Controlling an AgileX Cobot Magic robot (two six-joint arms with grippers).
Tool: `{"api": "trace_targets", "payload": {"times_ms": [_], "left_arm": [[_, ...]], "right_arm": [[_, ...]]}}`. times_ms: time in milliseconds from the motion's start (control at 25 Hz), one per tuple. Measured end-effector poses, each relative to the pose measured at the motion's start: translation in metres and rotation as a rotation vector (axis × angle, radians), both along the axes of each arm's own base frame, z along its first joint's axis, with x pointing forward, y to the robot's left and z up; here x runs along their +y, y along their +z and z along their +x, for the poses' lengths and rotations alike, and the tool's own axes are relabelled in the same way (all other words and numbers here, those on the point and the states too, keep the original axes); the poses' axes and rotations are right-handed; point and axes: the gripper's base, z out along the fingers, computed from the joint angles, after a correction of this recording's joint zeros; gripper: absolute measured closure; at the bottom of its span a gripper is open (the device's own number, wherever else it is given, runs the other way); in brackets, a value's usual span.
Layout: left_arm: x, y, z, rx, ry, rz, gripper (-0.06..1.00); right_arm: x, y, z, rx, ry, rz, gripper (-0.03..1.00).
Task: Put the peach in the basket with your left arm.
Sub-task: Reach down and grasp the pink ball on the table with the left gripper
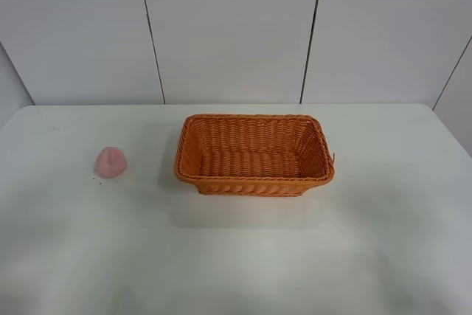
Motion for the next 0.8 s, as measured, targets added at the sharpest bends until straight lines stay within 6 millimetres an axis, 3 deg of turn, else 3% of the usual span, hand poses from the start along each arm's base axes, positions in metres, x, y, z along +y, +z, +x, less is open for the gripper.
{"api": "trace_targets", "payload": {"times_ms": [520,640,800], "left_arm": [[-0.001,0.007,0.003,0.010,-0.003,-0.004,0.13],[-0.001,0.024,0.020,0.056,-0.002,-0.003,0.13],[-0.003,0.044,0.063,0.187,0.000,0.002,0.13]], "right_arm": [[0.000,0.000,0.000,0.000,0.000,0.000,0.27],[0.000,0.000,0.000,0.000,0.000,0.000,0.27],[0.000,0.000,0.000,0.000,0.000,0.000,0.27]]}}
